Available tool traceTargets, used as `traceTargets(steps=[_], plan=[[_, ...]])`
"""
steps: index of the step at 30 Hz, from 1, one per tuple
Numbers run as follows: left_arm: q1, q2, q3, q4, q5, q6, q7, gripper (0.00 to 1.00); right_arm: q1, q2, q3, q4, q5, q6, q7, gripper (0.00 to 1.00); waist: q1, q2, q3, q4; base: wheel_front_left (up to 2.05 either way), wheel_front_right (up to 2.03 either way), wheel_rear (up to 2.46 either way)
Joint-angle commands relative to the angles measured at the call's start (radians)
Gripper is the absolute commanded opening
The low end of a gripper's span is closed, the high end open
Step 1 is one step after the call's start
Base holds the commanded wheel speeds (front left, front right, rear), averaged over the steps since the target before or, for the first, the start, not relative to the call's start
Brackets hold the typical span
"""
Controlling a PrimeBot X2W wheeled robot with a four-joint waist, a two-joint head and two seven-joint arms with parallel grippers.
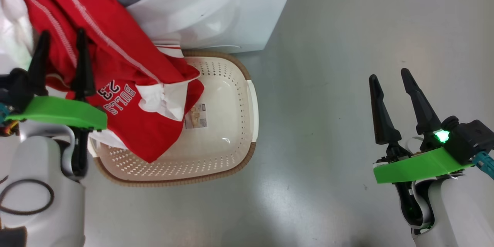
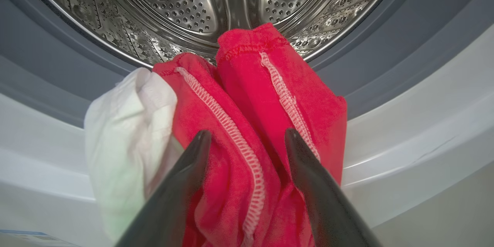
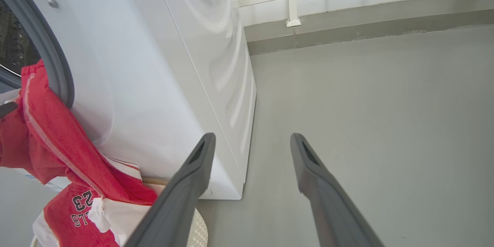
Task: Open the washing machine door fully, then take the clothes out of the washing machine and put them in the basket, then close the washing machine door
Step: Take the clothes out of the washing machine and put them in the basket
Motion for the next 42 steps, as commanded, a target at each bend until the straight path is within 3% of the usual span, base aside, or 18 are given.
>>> traceTargets(steps=[1, 8, 18, 19, 20, 21, 22, 23, 34, 42], plan=[[-0.010, 0.045, 0.038, -0.005, 0.016, -0.006, -0.004, 1.00, -0.003, 0.001, 0.031, -0.027, 0.002, 0.007, -0.006, 1.00, 0.0000, 0.0000, 0.009, -0.009, 0.00, 0.00, 0.00], [-0.080, 0.072, 0.100, 0.069, 0.084, -0.006, -0.004, 1.00, -0.021, 0.001, 0.044, -0.032, 0.011, 0.007, -0.006, 1.00, 0.0000, 0.0000, 0.034, -0.035, 0.00, 0.00, 0.00], [-0.119, 0.098, 0.114, 0.131, 0.107, -0.006, -0.004, 1.00, -0.031, 0.001, 0.051, -0.034, 0.021, 0.007, -0.006, 1.00, 0.0000, 0.0000, 0.048, -0.060, 0.00, 0.00, 0.00], [-0.122, 0.099, 0.117, 0.133, 0.107, -0.006, -0.004, 0.93, -0.032, 0.001, 0.051, -0.034, 0.021, 0.007, -0.006, 1.00, 0.0000, 0.0000, 0.049, -0.061, 0.00, 0.00, 0.00], [-0.123, 0.099, 0.120, 0.134, 0.107, -0.006, -0.004, 0.67, -0.033, 0.001, 0.051, -0.033, 0.021, 0.007, -0.006, 1.00, 0.0000, 0.0000, 0.048, -0.061, 0.00, 0.00, 0.00], [-0.125, 0.099, 0.122, 0.134, 0.106, -0.006, -0.004, 0.35, -0.033, 0.001, 0.051, -0.033, 0.021, 0.007, -0.006, 1.00, 0.0000, 0.0000, 0.048, -0.061, 0.00, 0.00, 0.00], [-0.125, 0.098, 0.122, 0.134, 0.107, -0.006, -0.004, 0.11, -0.034, 0.001, 0.050, -0.033, 0.021, 0.007, -0.006, 1.00, 0.0000, 0.0000, 0.048, -0.061, 0.00, 0.00, 0.00], [-0.125, 0.098, 0.122, 0.133, 0.107, -0.006, -0.004, 0.00, -0.034, 0.001, 0.049, -0.033, 0.021, 0.007, -0.006, 1.00, 0.0000, 0.0000, 0.047, -0.061, 0.00, 0.00, 0.00], [-0.089, 0.074, 0.099, 0.078, 0.072, -0.006, -0.004, 0.00, -0.030, 0.001, 0.039, -0.034, 0.019, 0.007, -0.006, 1.00, 0.0000, 0.0000, 0.033, -0.046, 0.00, 0.00, 0.00], [0.019, 0.051, 0.006, -0.019, 0.020, -0.006, -0.004, 0.00, -0.020, 0.001, 0.029, -0.029, 0.023, 0.007, -0.006, 1.00, 0.0000, 0.0000, 0.011, -0.026, 0.00, 0.00, 0.00]])
